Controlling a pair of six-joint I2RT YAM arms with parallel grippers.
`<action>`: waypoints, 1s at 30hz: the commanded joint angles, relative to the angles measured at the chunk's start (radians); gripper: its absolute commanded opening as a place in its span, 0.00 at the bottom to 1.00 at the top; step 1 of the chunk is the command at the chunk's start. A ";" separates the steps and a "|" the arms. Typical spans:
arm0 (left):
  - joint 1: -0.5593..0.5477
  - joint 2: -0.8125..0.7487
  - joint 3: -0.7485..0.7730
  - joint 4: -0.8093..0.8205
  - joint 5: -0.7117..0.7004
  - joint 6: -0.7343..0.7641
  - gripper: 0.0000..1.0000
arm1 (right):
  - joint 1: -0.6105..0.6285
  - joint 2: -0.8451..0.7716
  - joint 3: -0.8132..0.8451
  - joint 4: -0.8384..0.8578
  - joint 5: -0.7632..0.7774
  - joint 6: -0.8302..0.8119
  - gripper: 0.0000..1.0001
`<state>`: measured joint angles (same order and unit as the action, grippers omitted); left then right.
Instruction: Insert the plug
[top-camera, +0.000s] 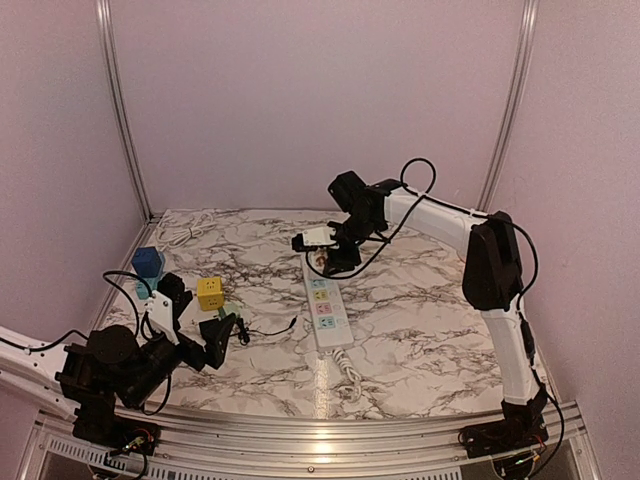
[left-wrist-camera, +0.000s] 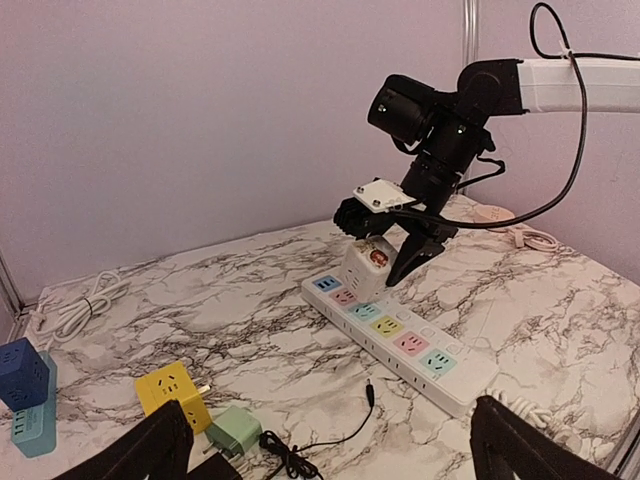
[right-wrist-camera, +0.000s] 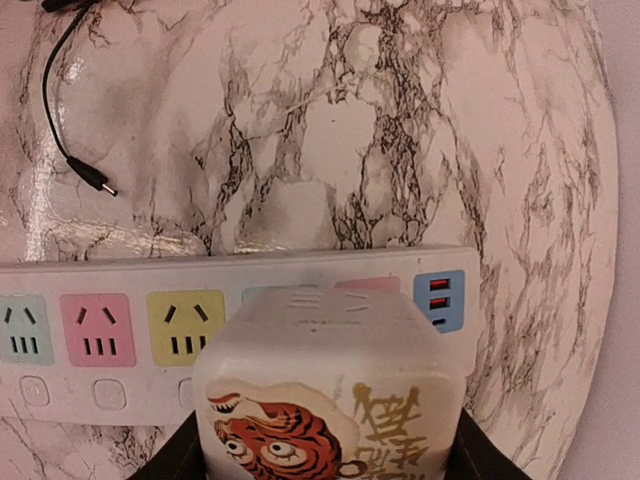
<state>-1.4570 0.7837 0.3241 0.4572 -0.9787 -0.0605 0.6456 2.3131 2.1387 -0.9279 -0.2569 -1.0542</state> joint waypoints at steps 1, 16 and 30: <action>-0.007 0.023 0.025 -0.009 -0.012 -0.004 0.99 | -0.008 0.020 0.058 -0.034 -0.070 -0.048 0.01; -0.011 0.031 0.012 -0.005 -0.014 -0.032 0.99 | -0.016 0.001 0.030 -0.101 -0.107 -0.048 0.00; -0.018 0.034 0.022 -0.025 -0.018 -0.042 0.99 | -0.019 0.002 -0.010 -0.057 -0.115 -0.093 0.00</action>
<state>-1.4628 0.8223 0.3283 0.4572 -0.9787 -0.0917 0.6334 2.3432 2.1376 -0.9768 -0.3569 -1.1263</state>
